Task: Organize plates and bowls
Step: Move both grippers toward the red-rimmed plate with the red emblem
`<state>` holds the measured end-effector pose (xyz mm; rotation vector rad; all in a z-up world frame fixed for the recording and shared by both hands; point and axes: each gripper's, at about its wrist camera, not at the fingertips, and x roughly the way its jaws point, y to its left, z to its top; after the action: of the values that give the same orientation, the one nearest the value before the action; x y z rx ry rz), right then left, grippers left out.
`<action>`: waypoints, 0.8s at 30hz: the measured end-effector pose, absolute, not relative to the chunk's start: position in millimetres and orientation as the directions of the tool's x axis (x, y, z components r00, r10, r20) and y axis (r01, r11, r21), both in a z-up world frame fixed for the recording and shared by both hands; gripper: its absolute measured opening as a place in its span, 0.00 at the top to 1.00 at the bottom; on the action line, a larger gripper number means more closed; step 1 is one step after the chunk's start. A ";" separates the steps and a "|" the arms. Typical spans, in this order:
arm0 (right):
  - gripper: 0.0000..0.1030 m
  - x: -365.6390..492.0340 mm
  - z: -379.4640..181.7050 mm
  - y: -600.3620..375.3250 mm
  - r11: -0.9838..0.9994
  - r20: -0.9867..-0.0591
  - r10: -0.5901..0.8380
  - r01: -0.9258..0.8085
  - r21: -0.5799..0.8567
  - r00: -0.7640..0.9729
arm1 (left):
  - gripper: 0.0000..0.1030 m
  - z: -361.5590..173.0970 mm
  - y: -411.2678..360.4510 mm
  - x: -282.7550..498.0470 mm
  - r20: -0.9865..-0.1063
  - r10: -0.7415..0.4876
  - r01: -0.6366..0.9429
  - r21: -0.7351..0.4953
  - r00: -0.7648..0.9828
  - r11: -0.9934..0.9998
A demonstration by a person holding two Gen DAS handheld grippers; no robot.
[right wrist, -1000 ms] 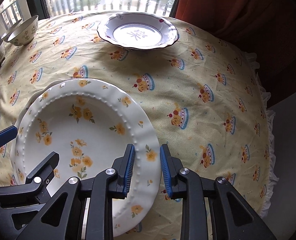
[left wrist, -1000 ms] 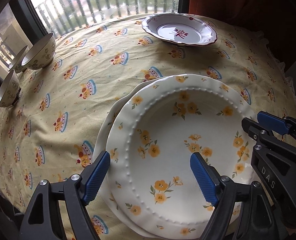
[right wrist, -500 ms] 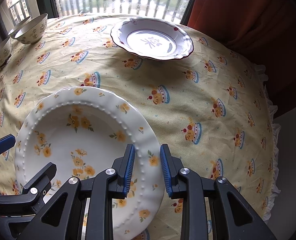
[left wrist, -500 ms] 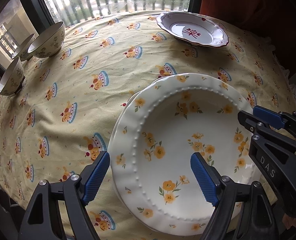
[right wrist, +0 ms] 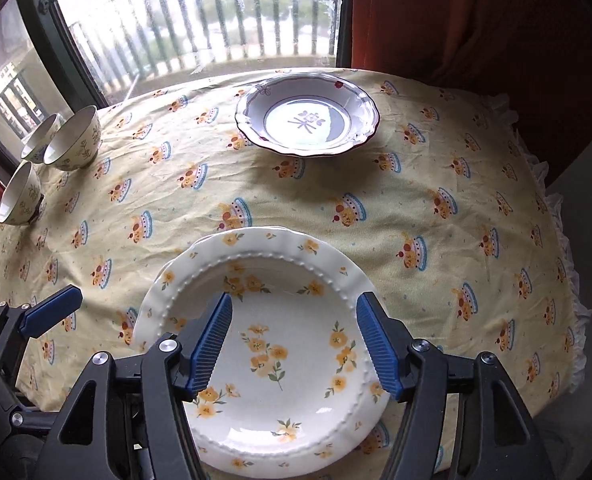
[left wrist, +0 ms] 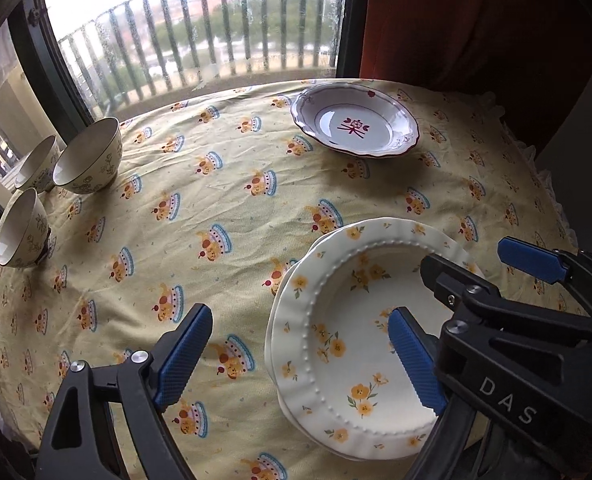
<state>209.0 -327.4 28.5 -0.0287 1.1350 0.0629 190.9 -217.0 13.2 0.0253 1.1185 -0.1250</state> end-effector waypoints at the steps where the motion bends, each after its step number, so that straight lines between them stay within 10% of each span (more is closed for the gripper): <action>1: 0.29 209.5 33.4 -326.0 0.998 -0.902 0.031 -0.055 0.008 0.430 | 0.10 17.0 -214.9 193.1 -0.892 -0.096 0.123 -0.046 0.441 0.991; 24: 0.24 332.5 48.6 -372.4 0.994 -0.836 0.103 -0.086 0.067 0.538 | 0.11 30.1 -256.7 311.9 -0.829 0.003 0.048 0.036 0.560 0.998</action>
<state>332.5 -372.4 48.6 0.0184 0.9958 0.1128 311.9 -256.7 30.1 0.0570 0.9767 -0.0268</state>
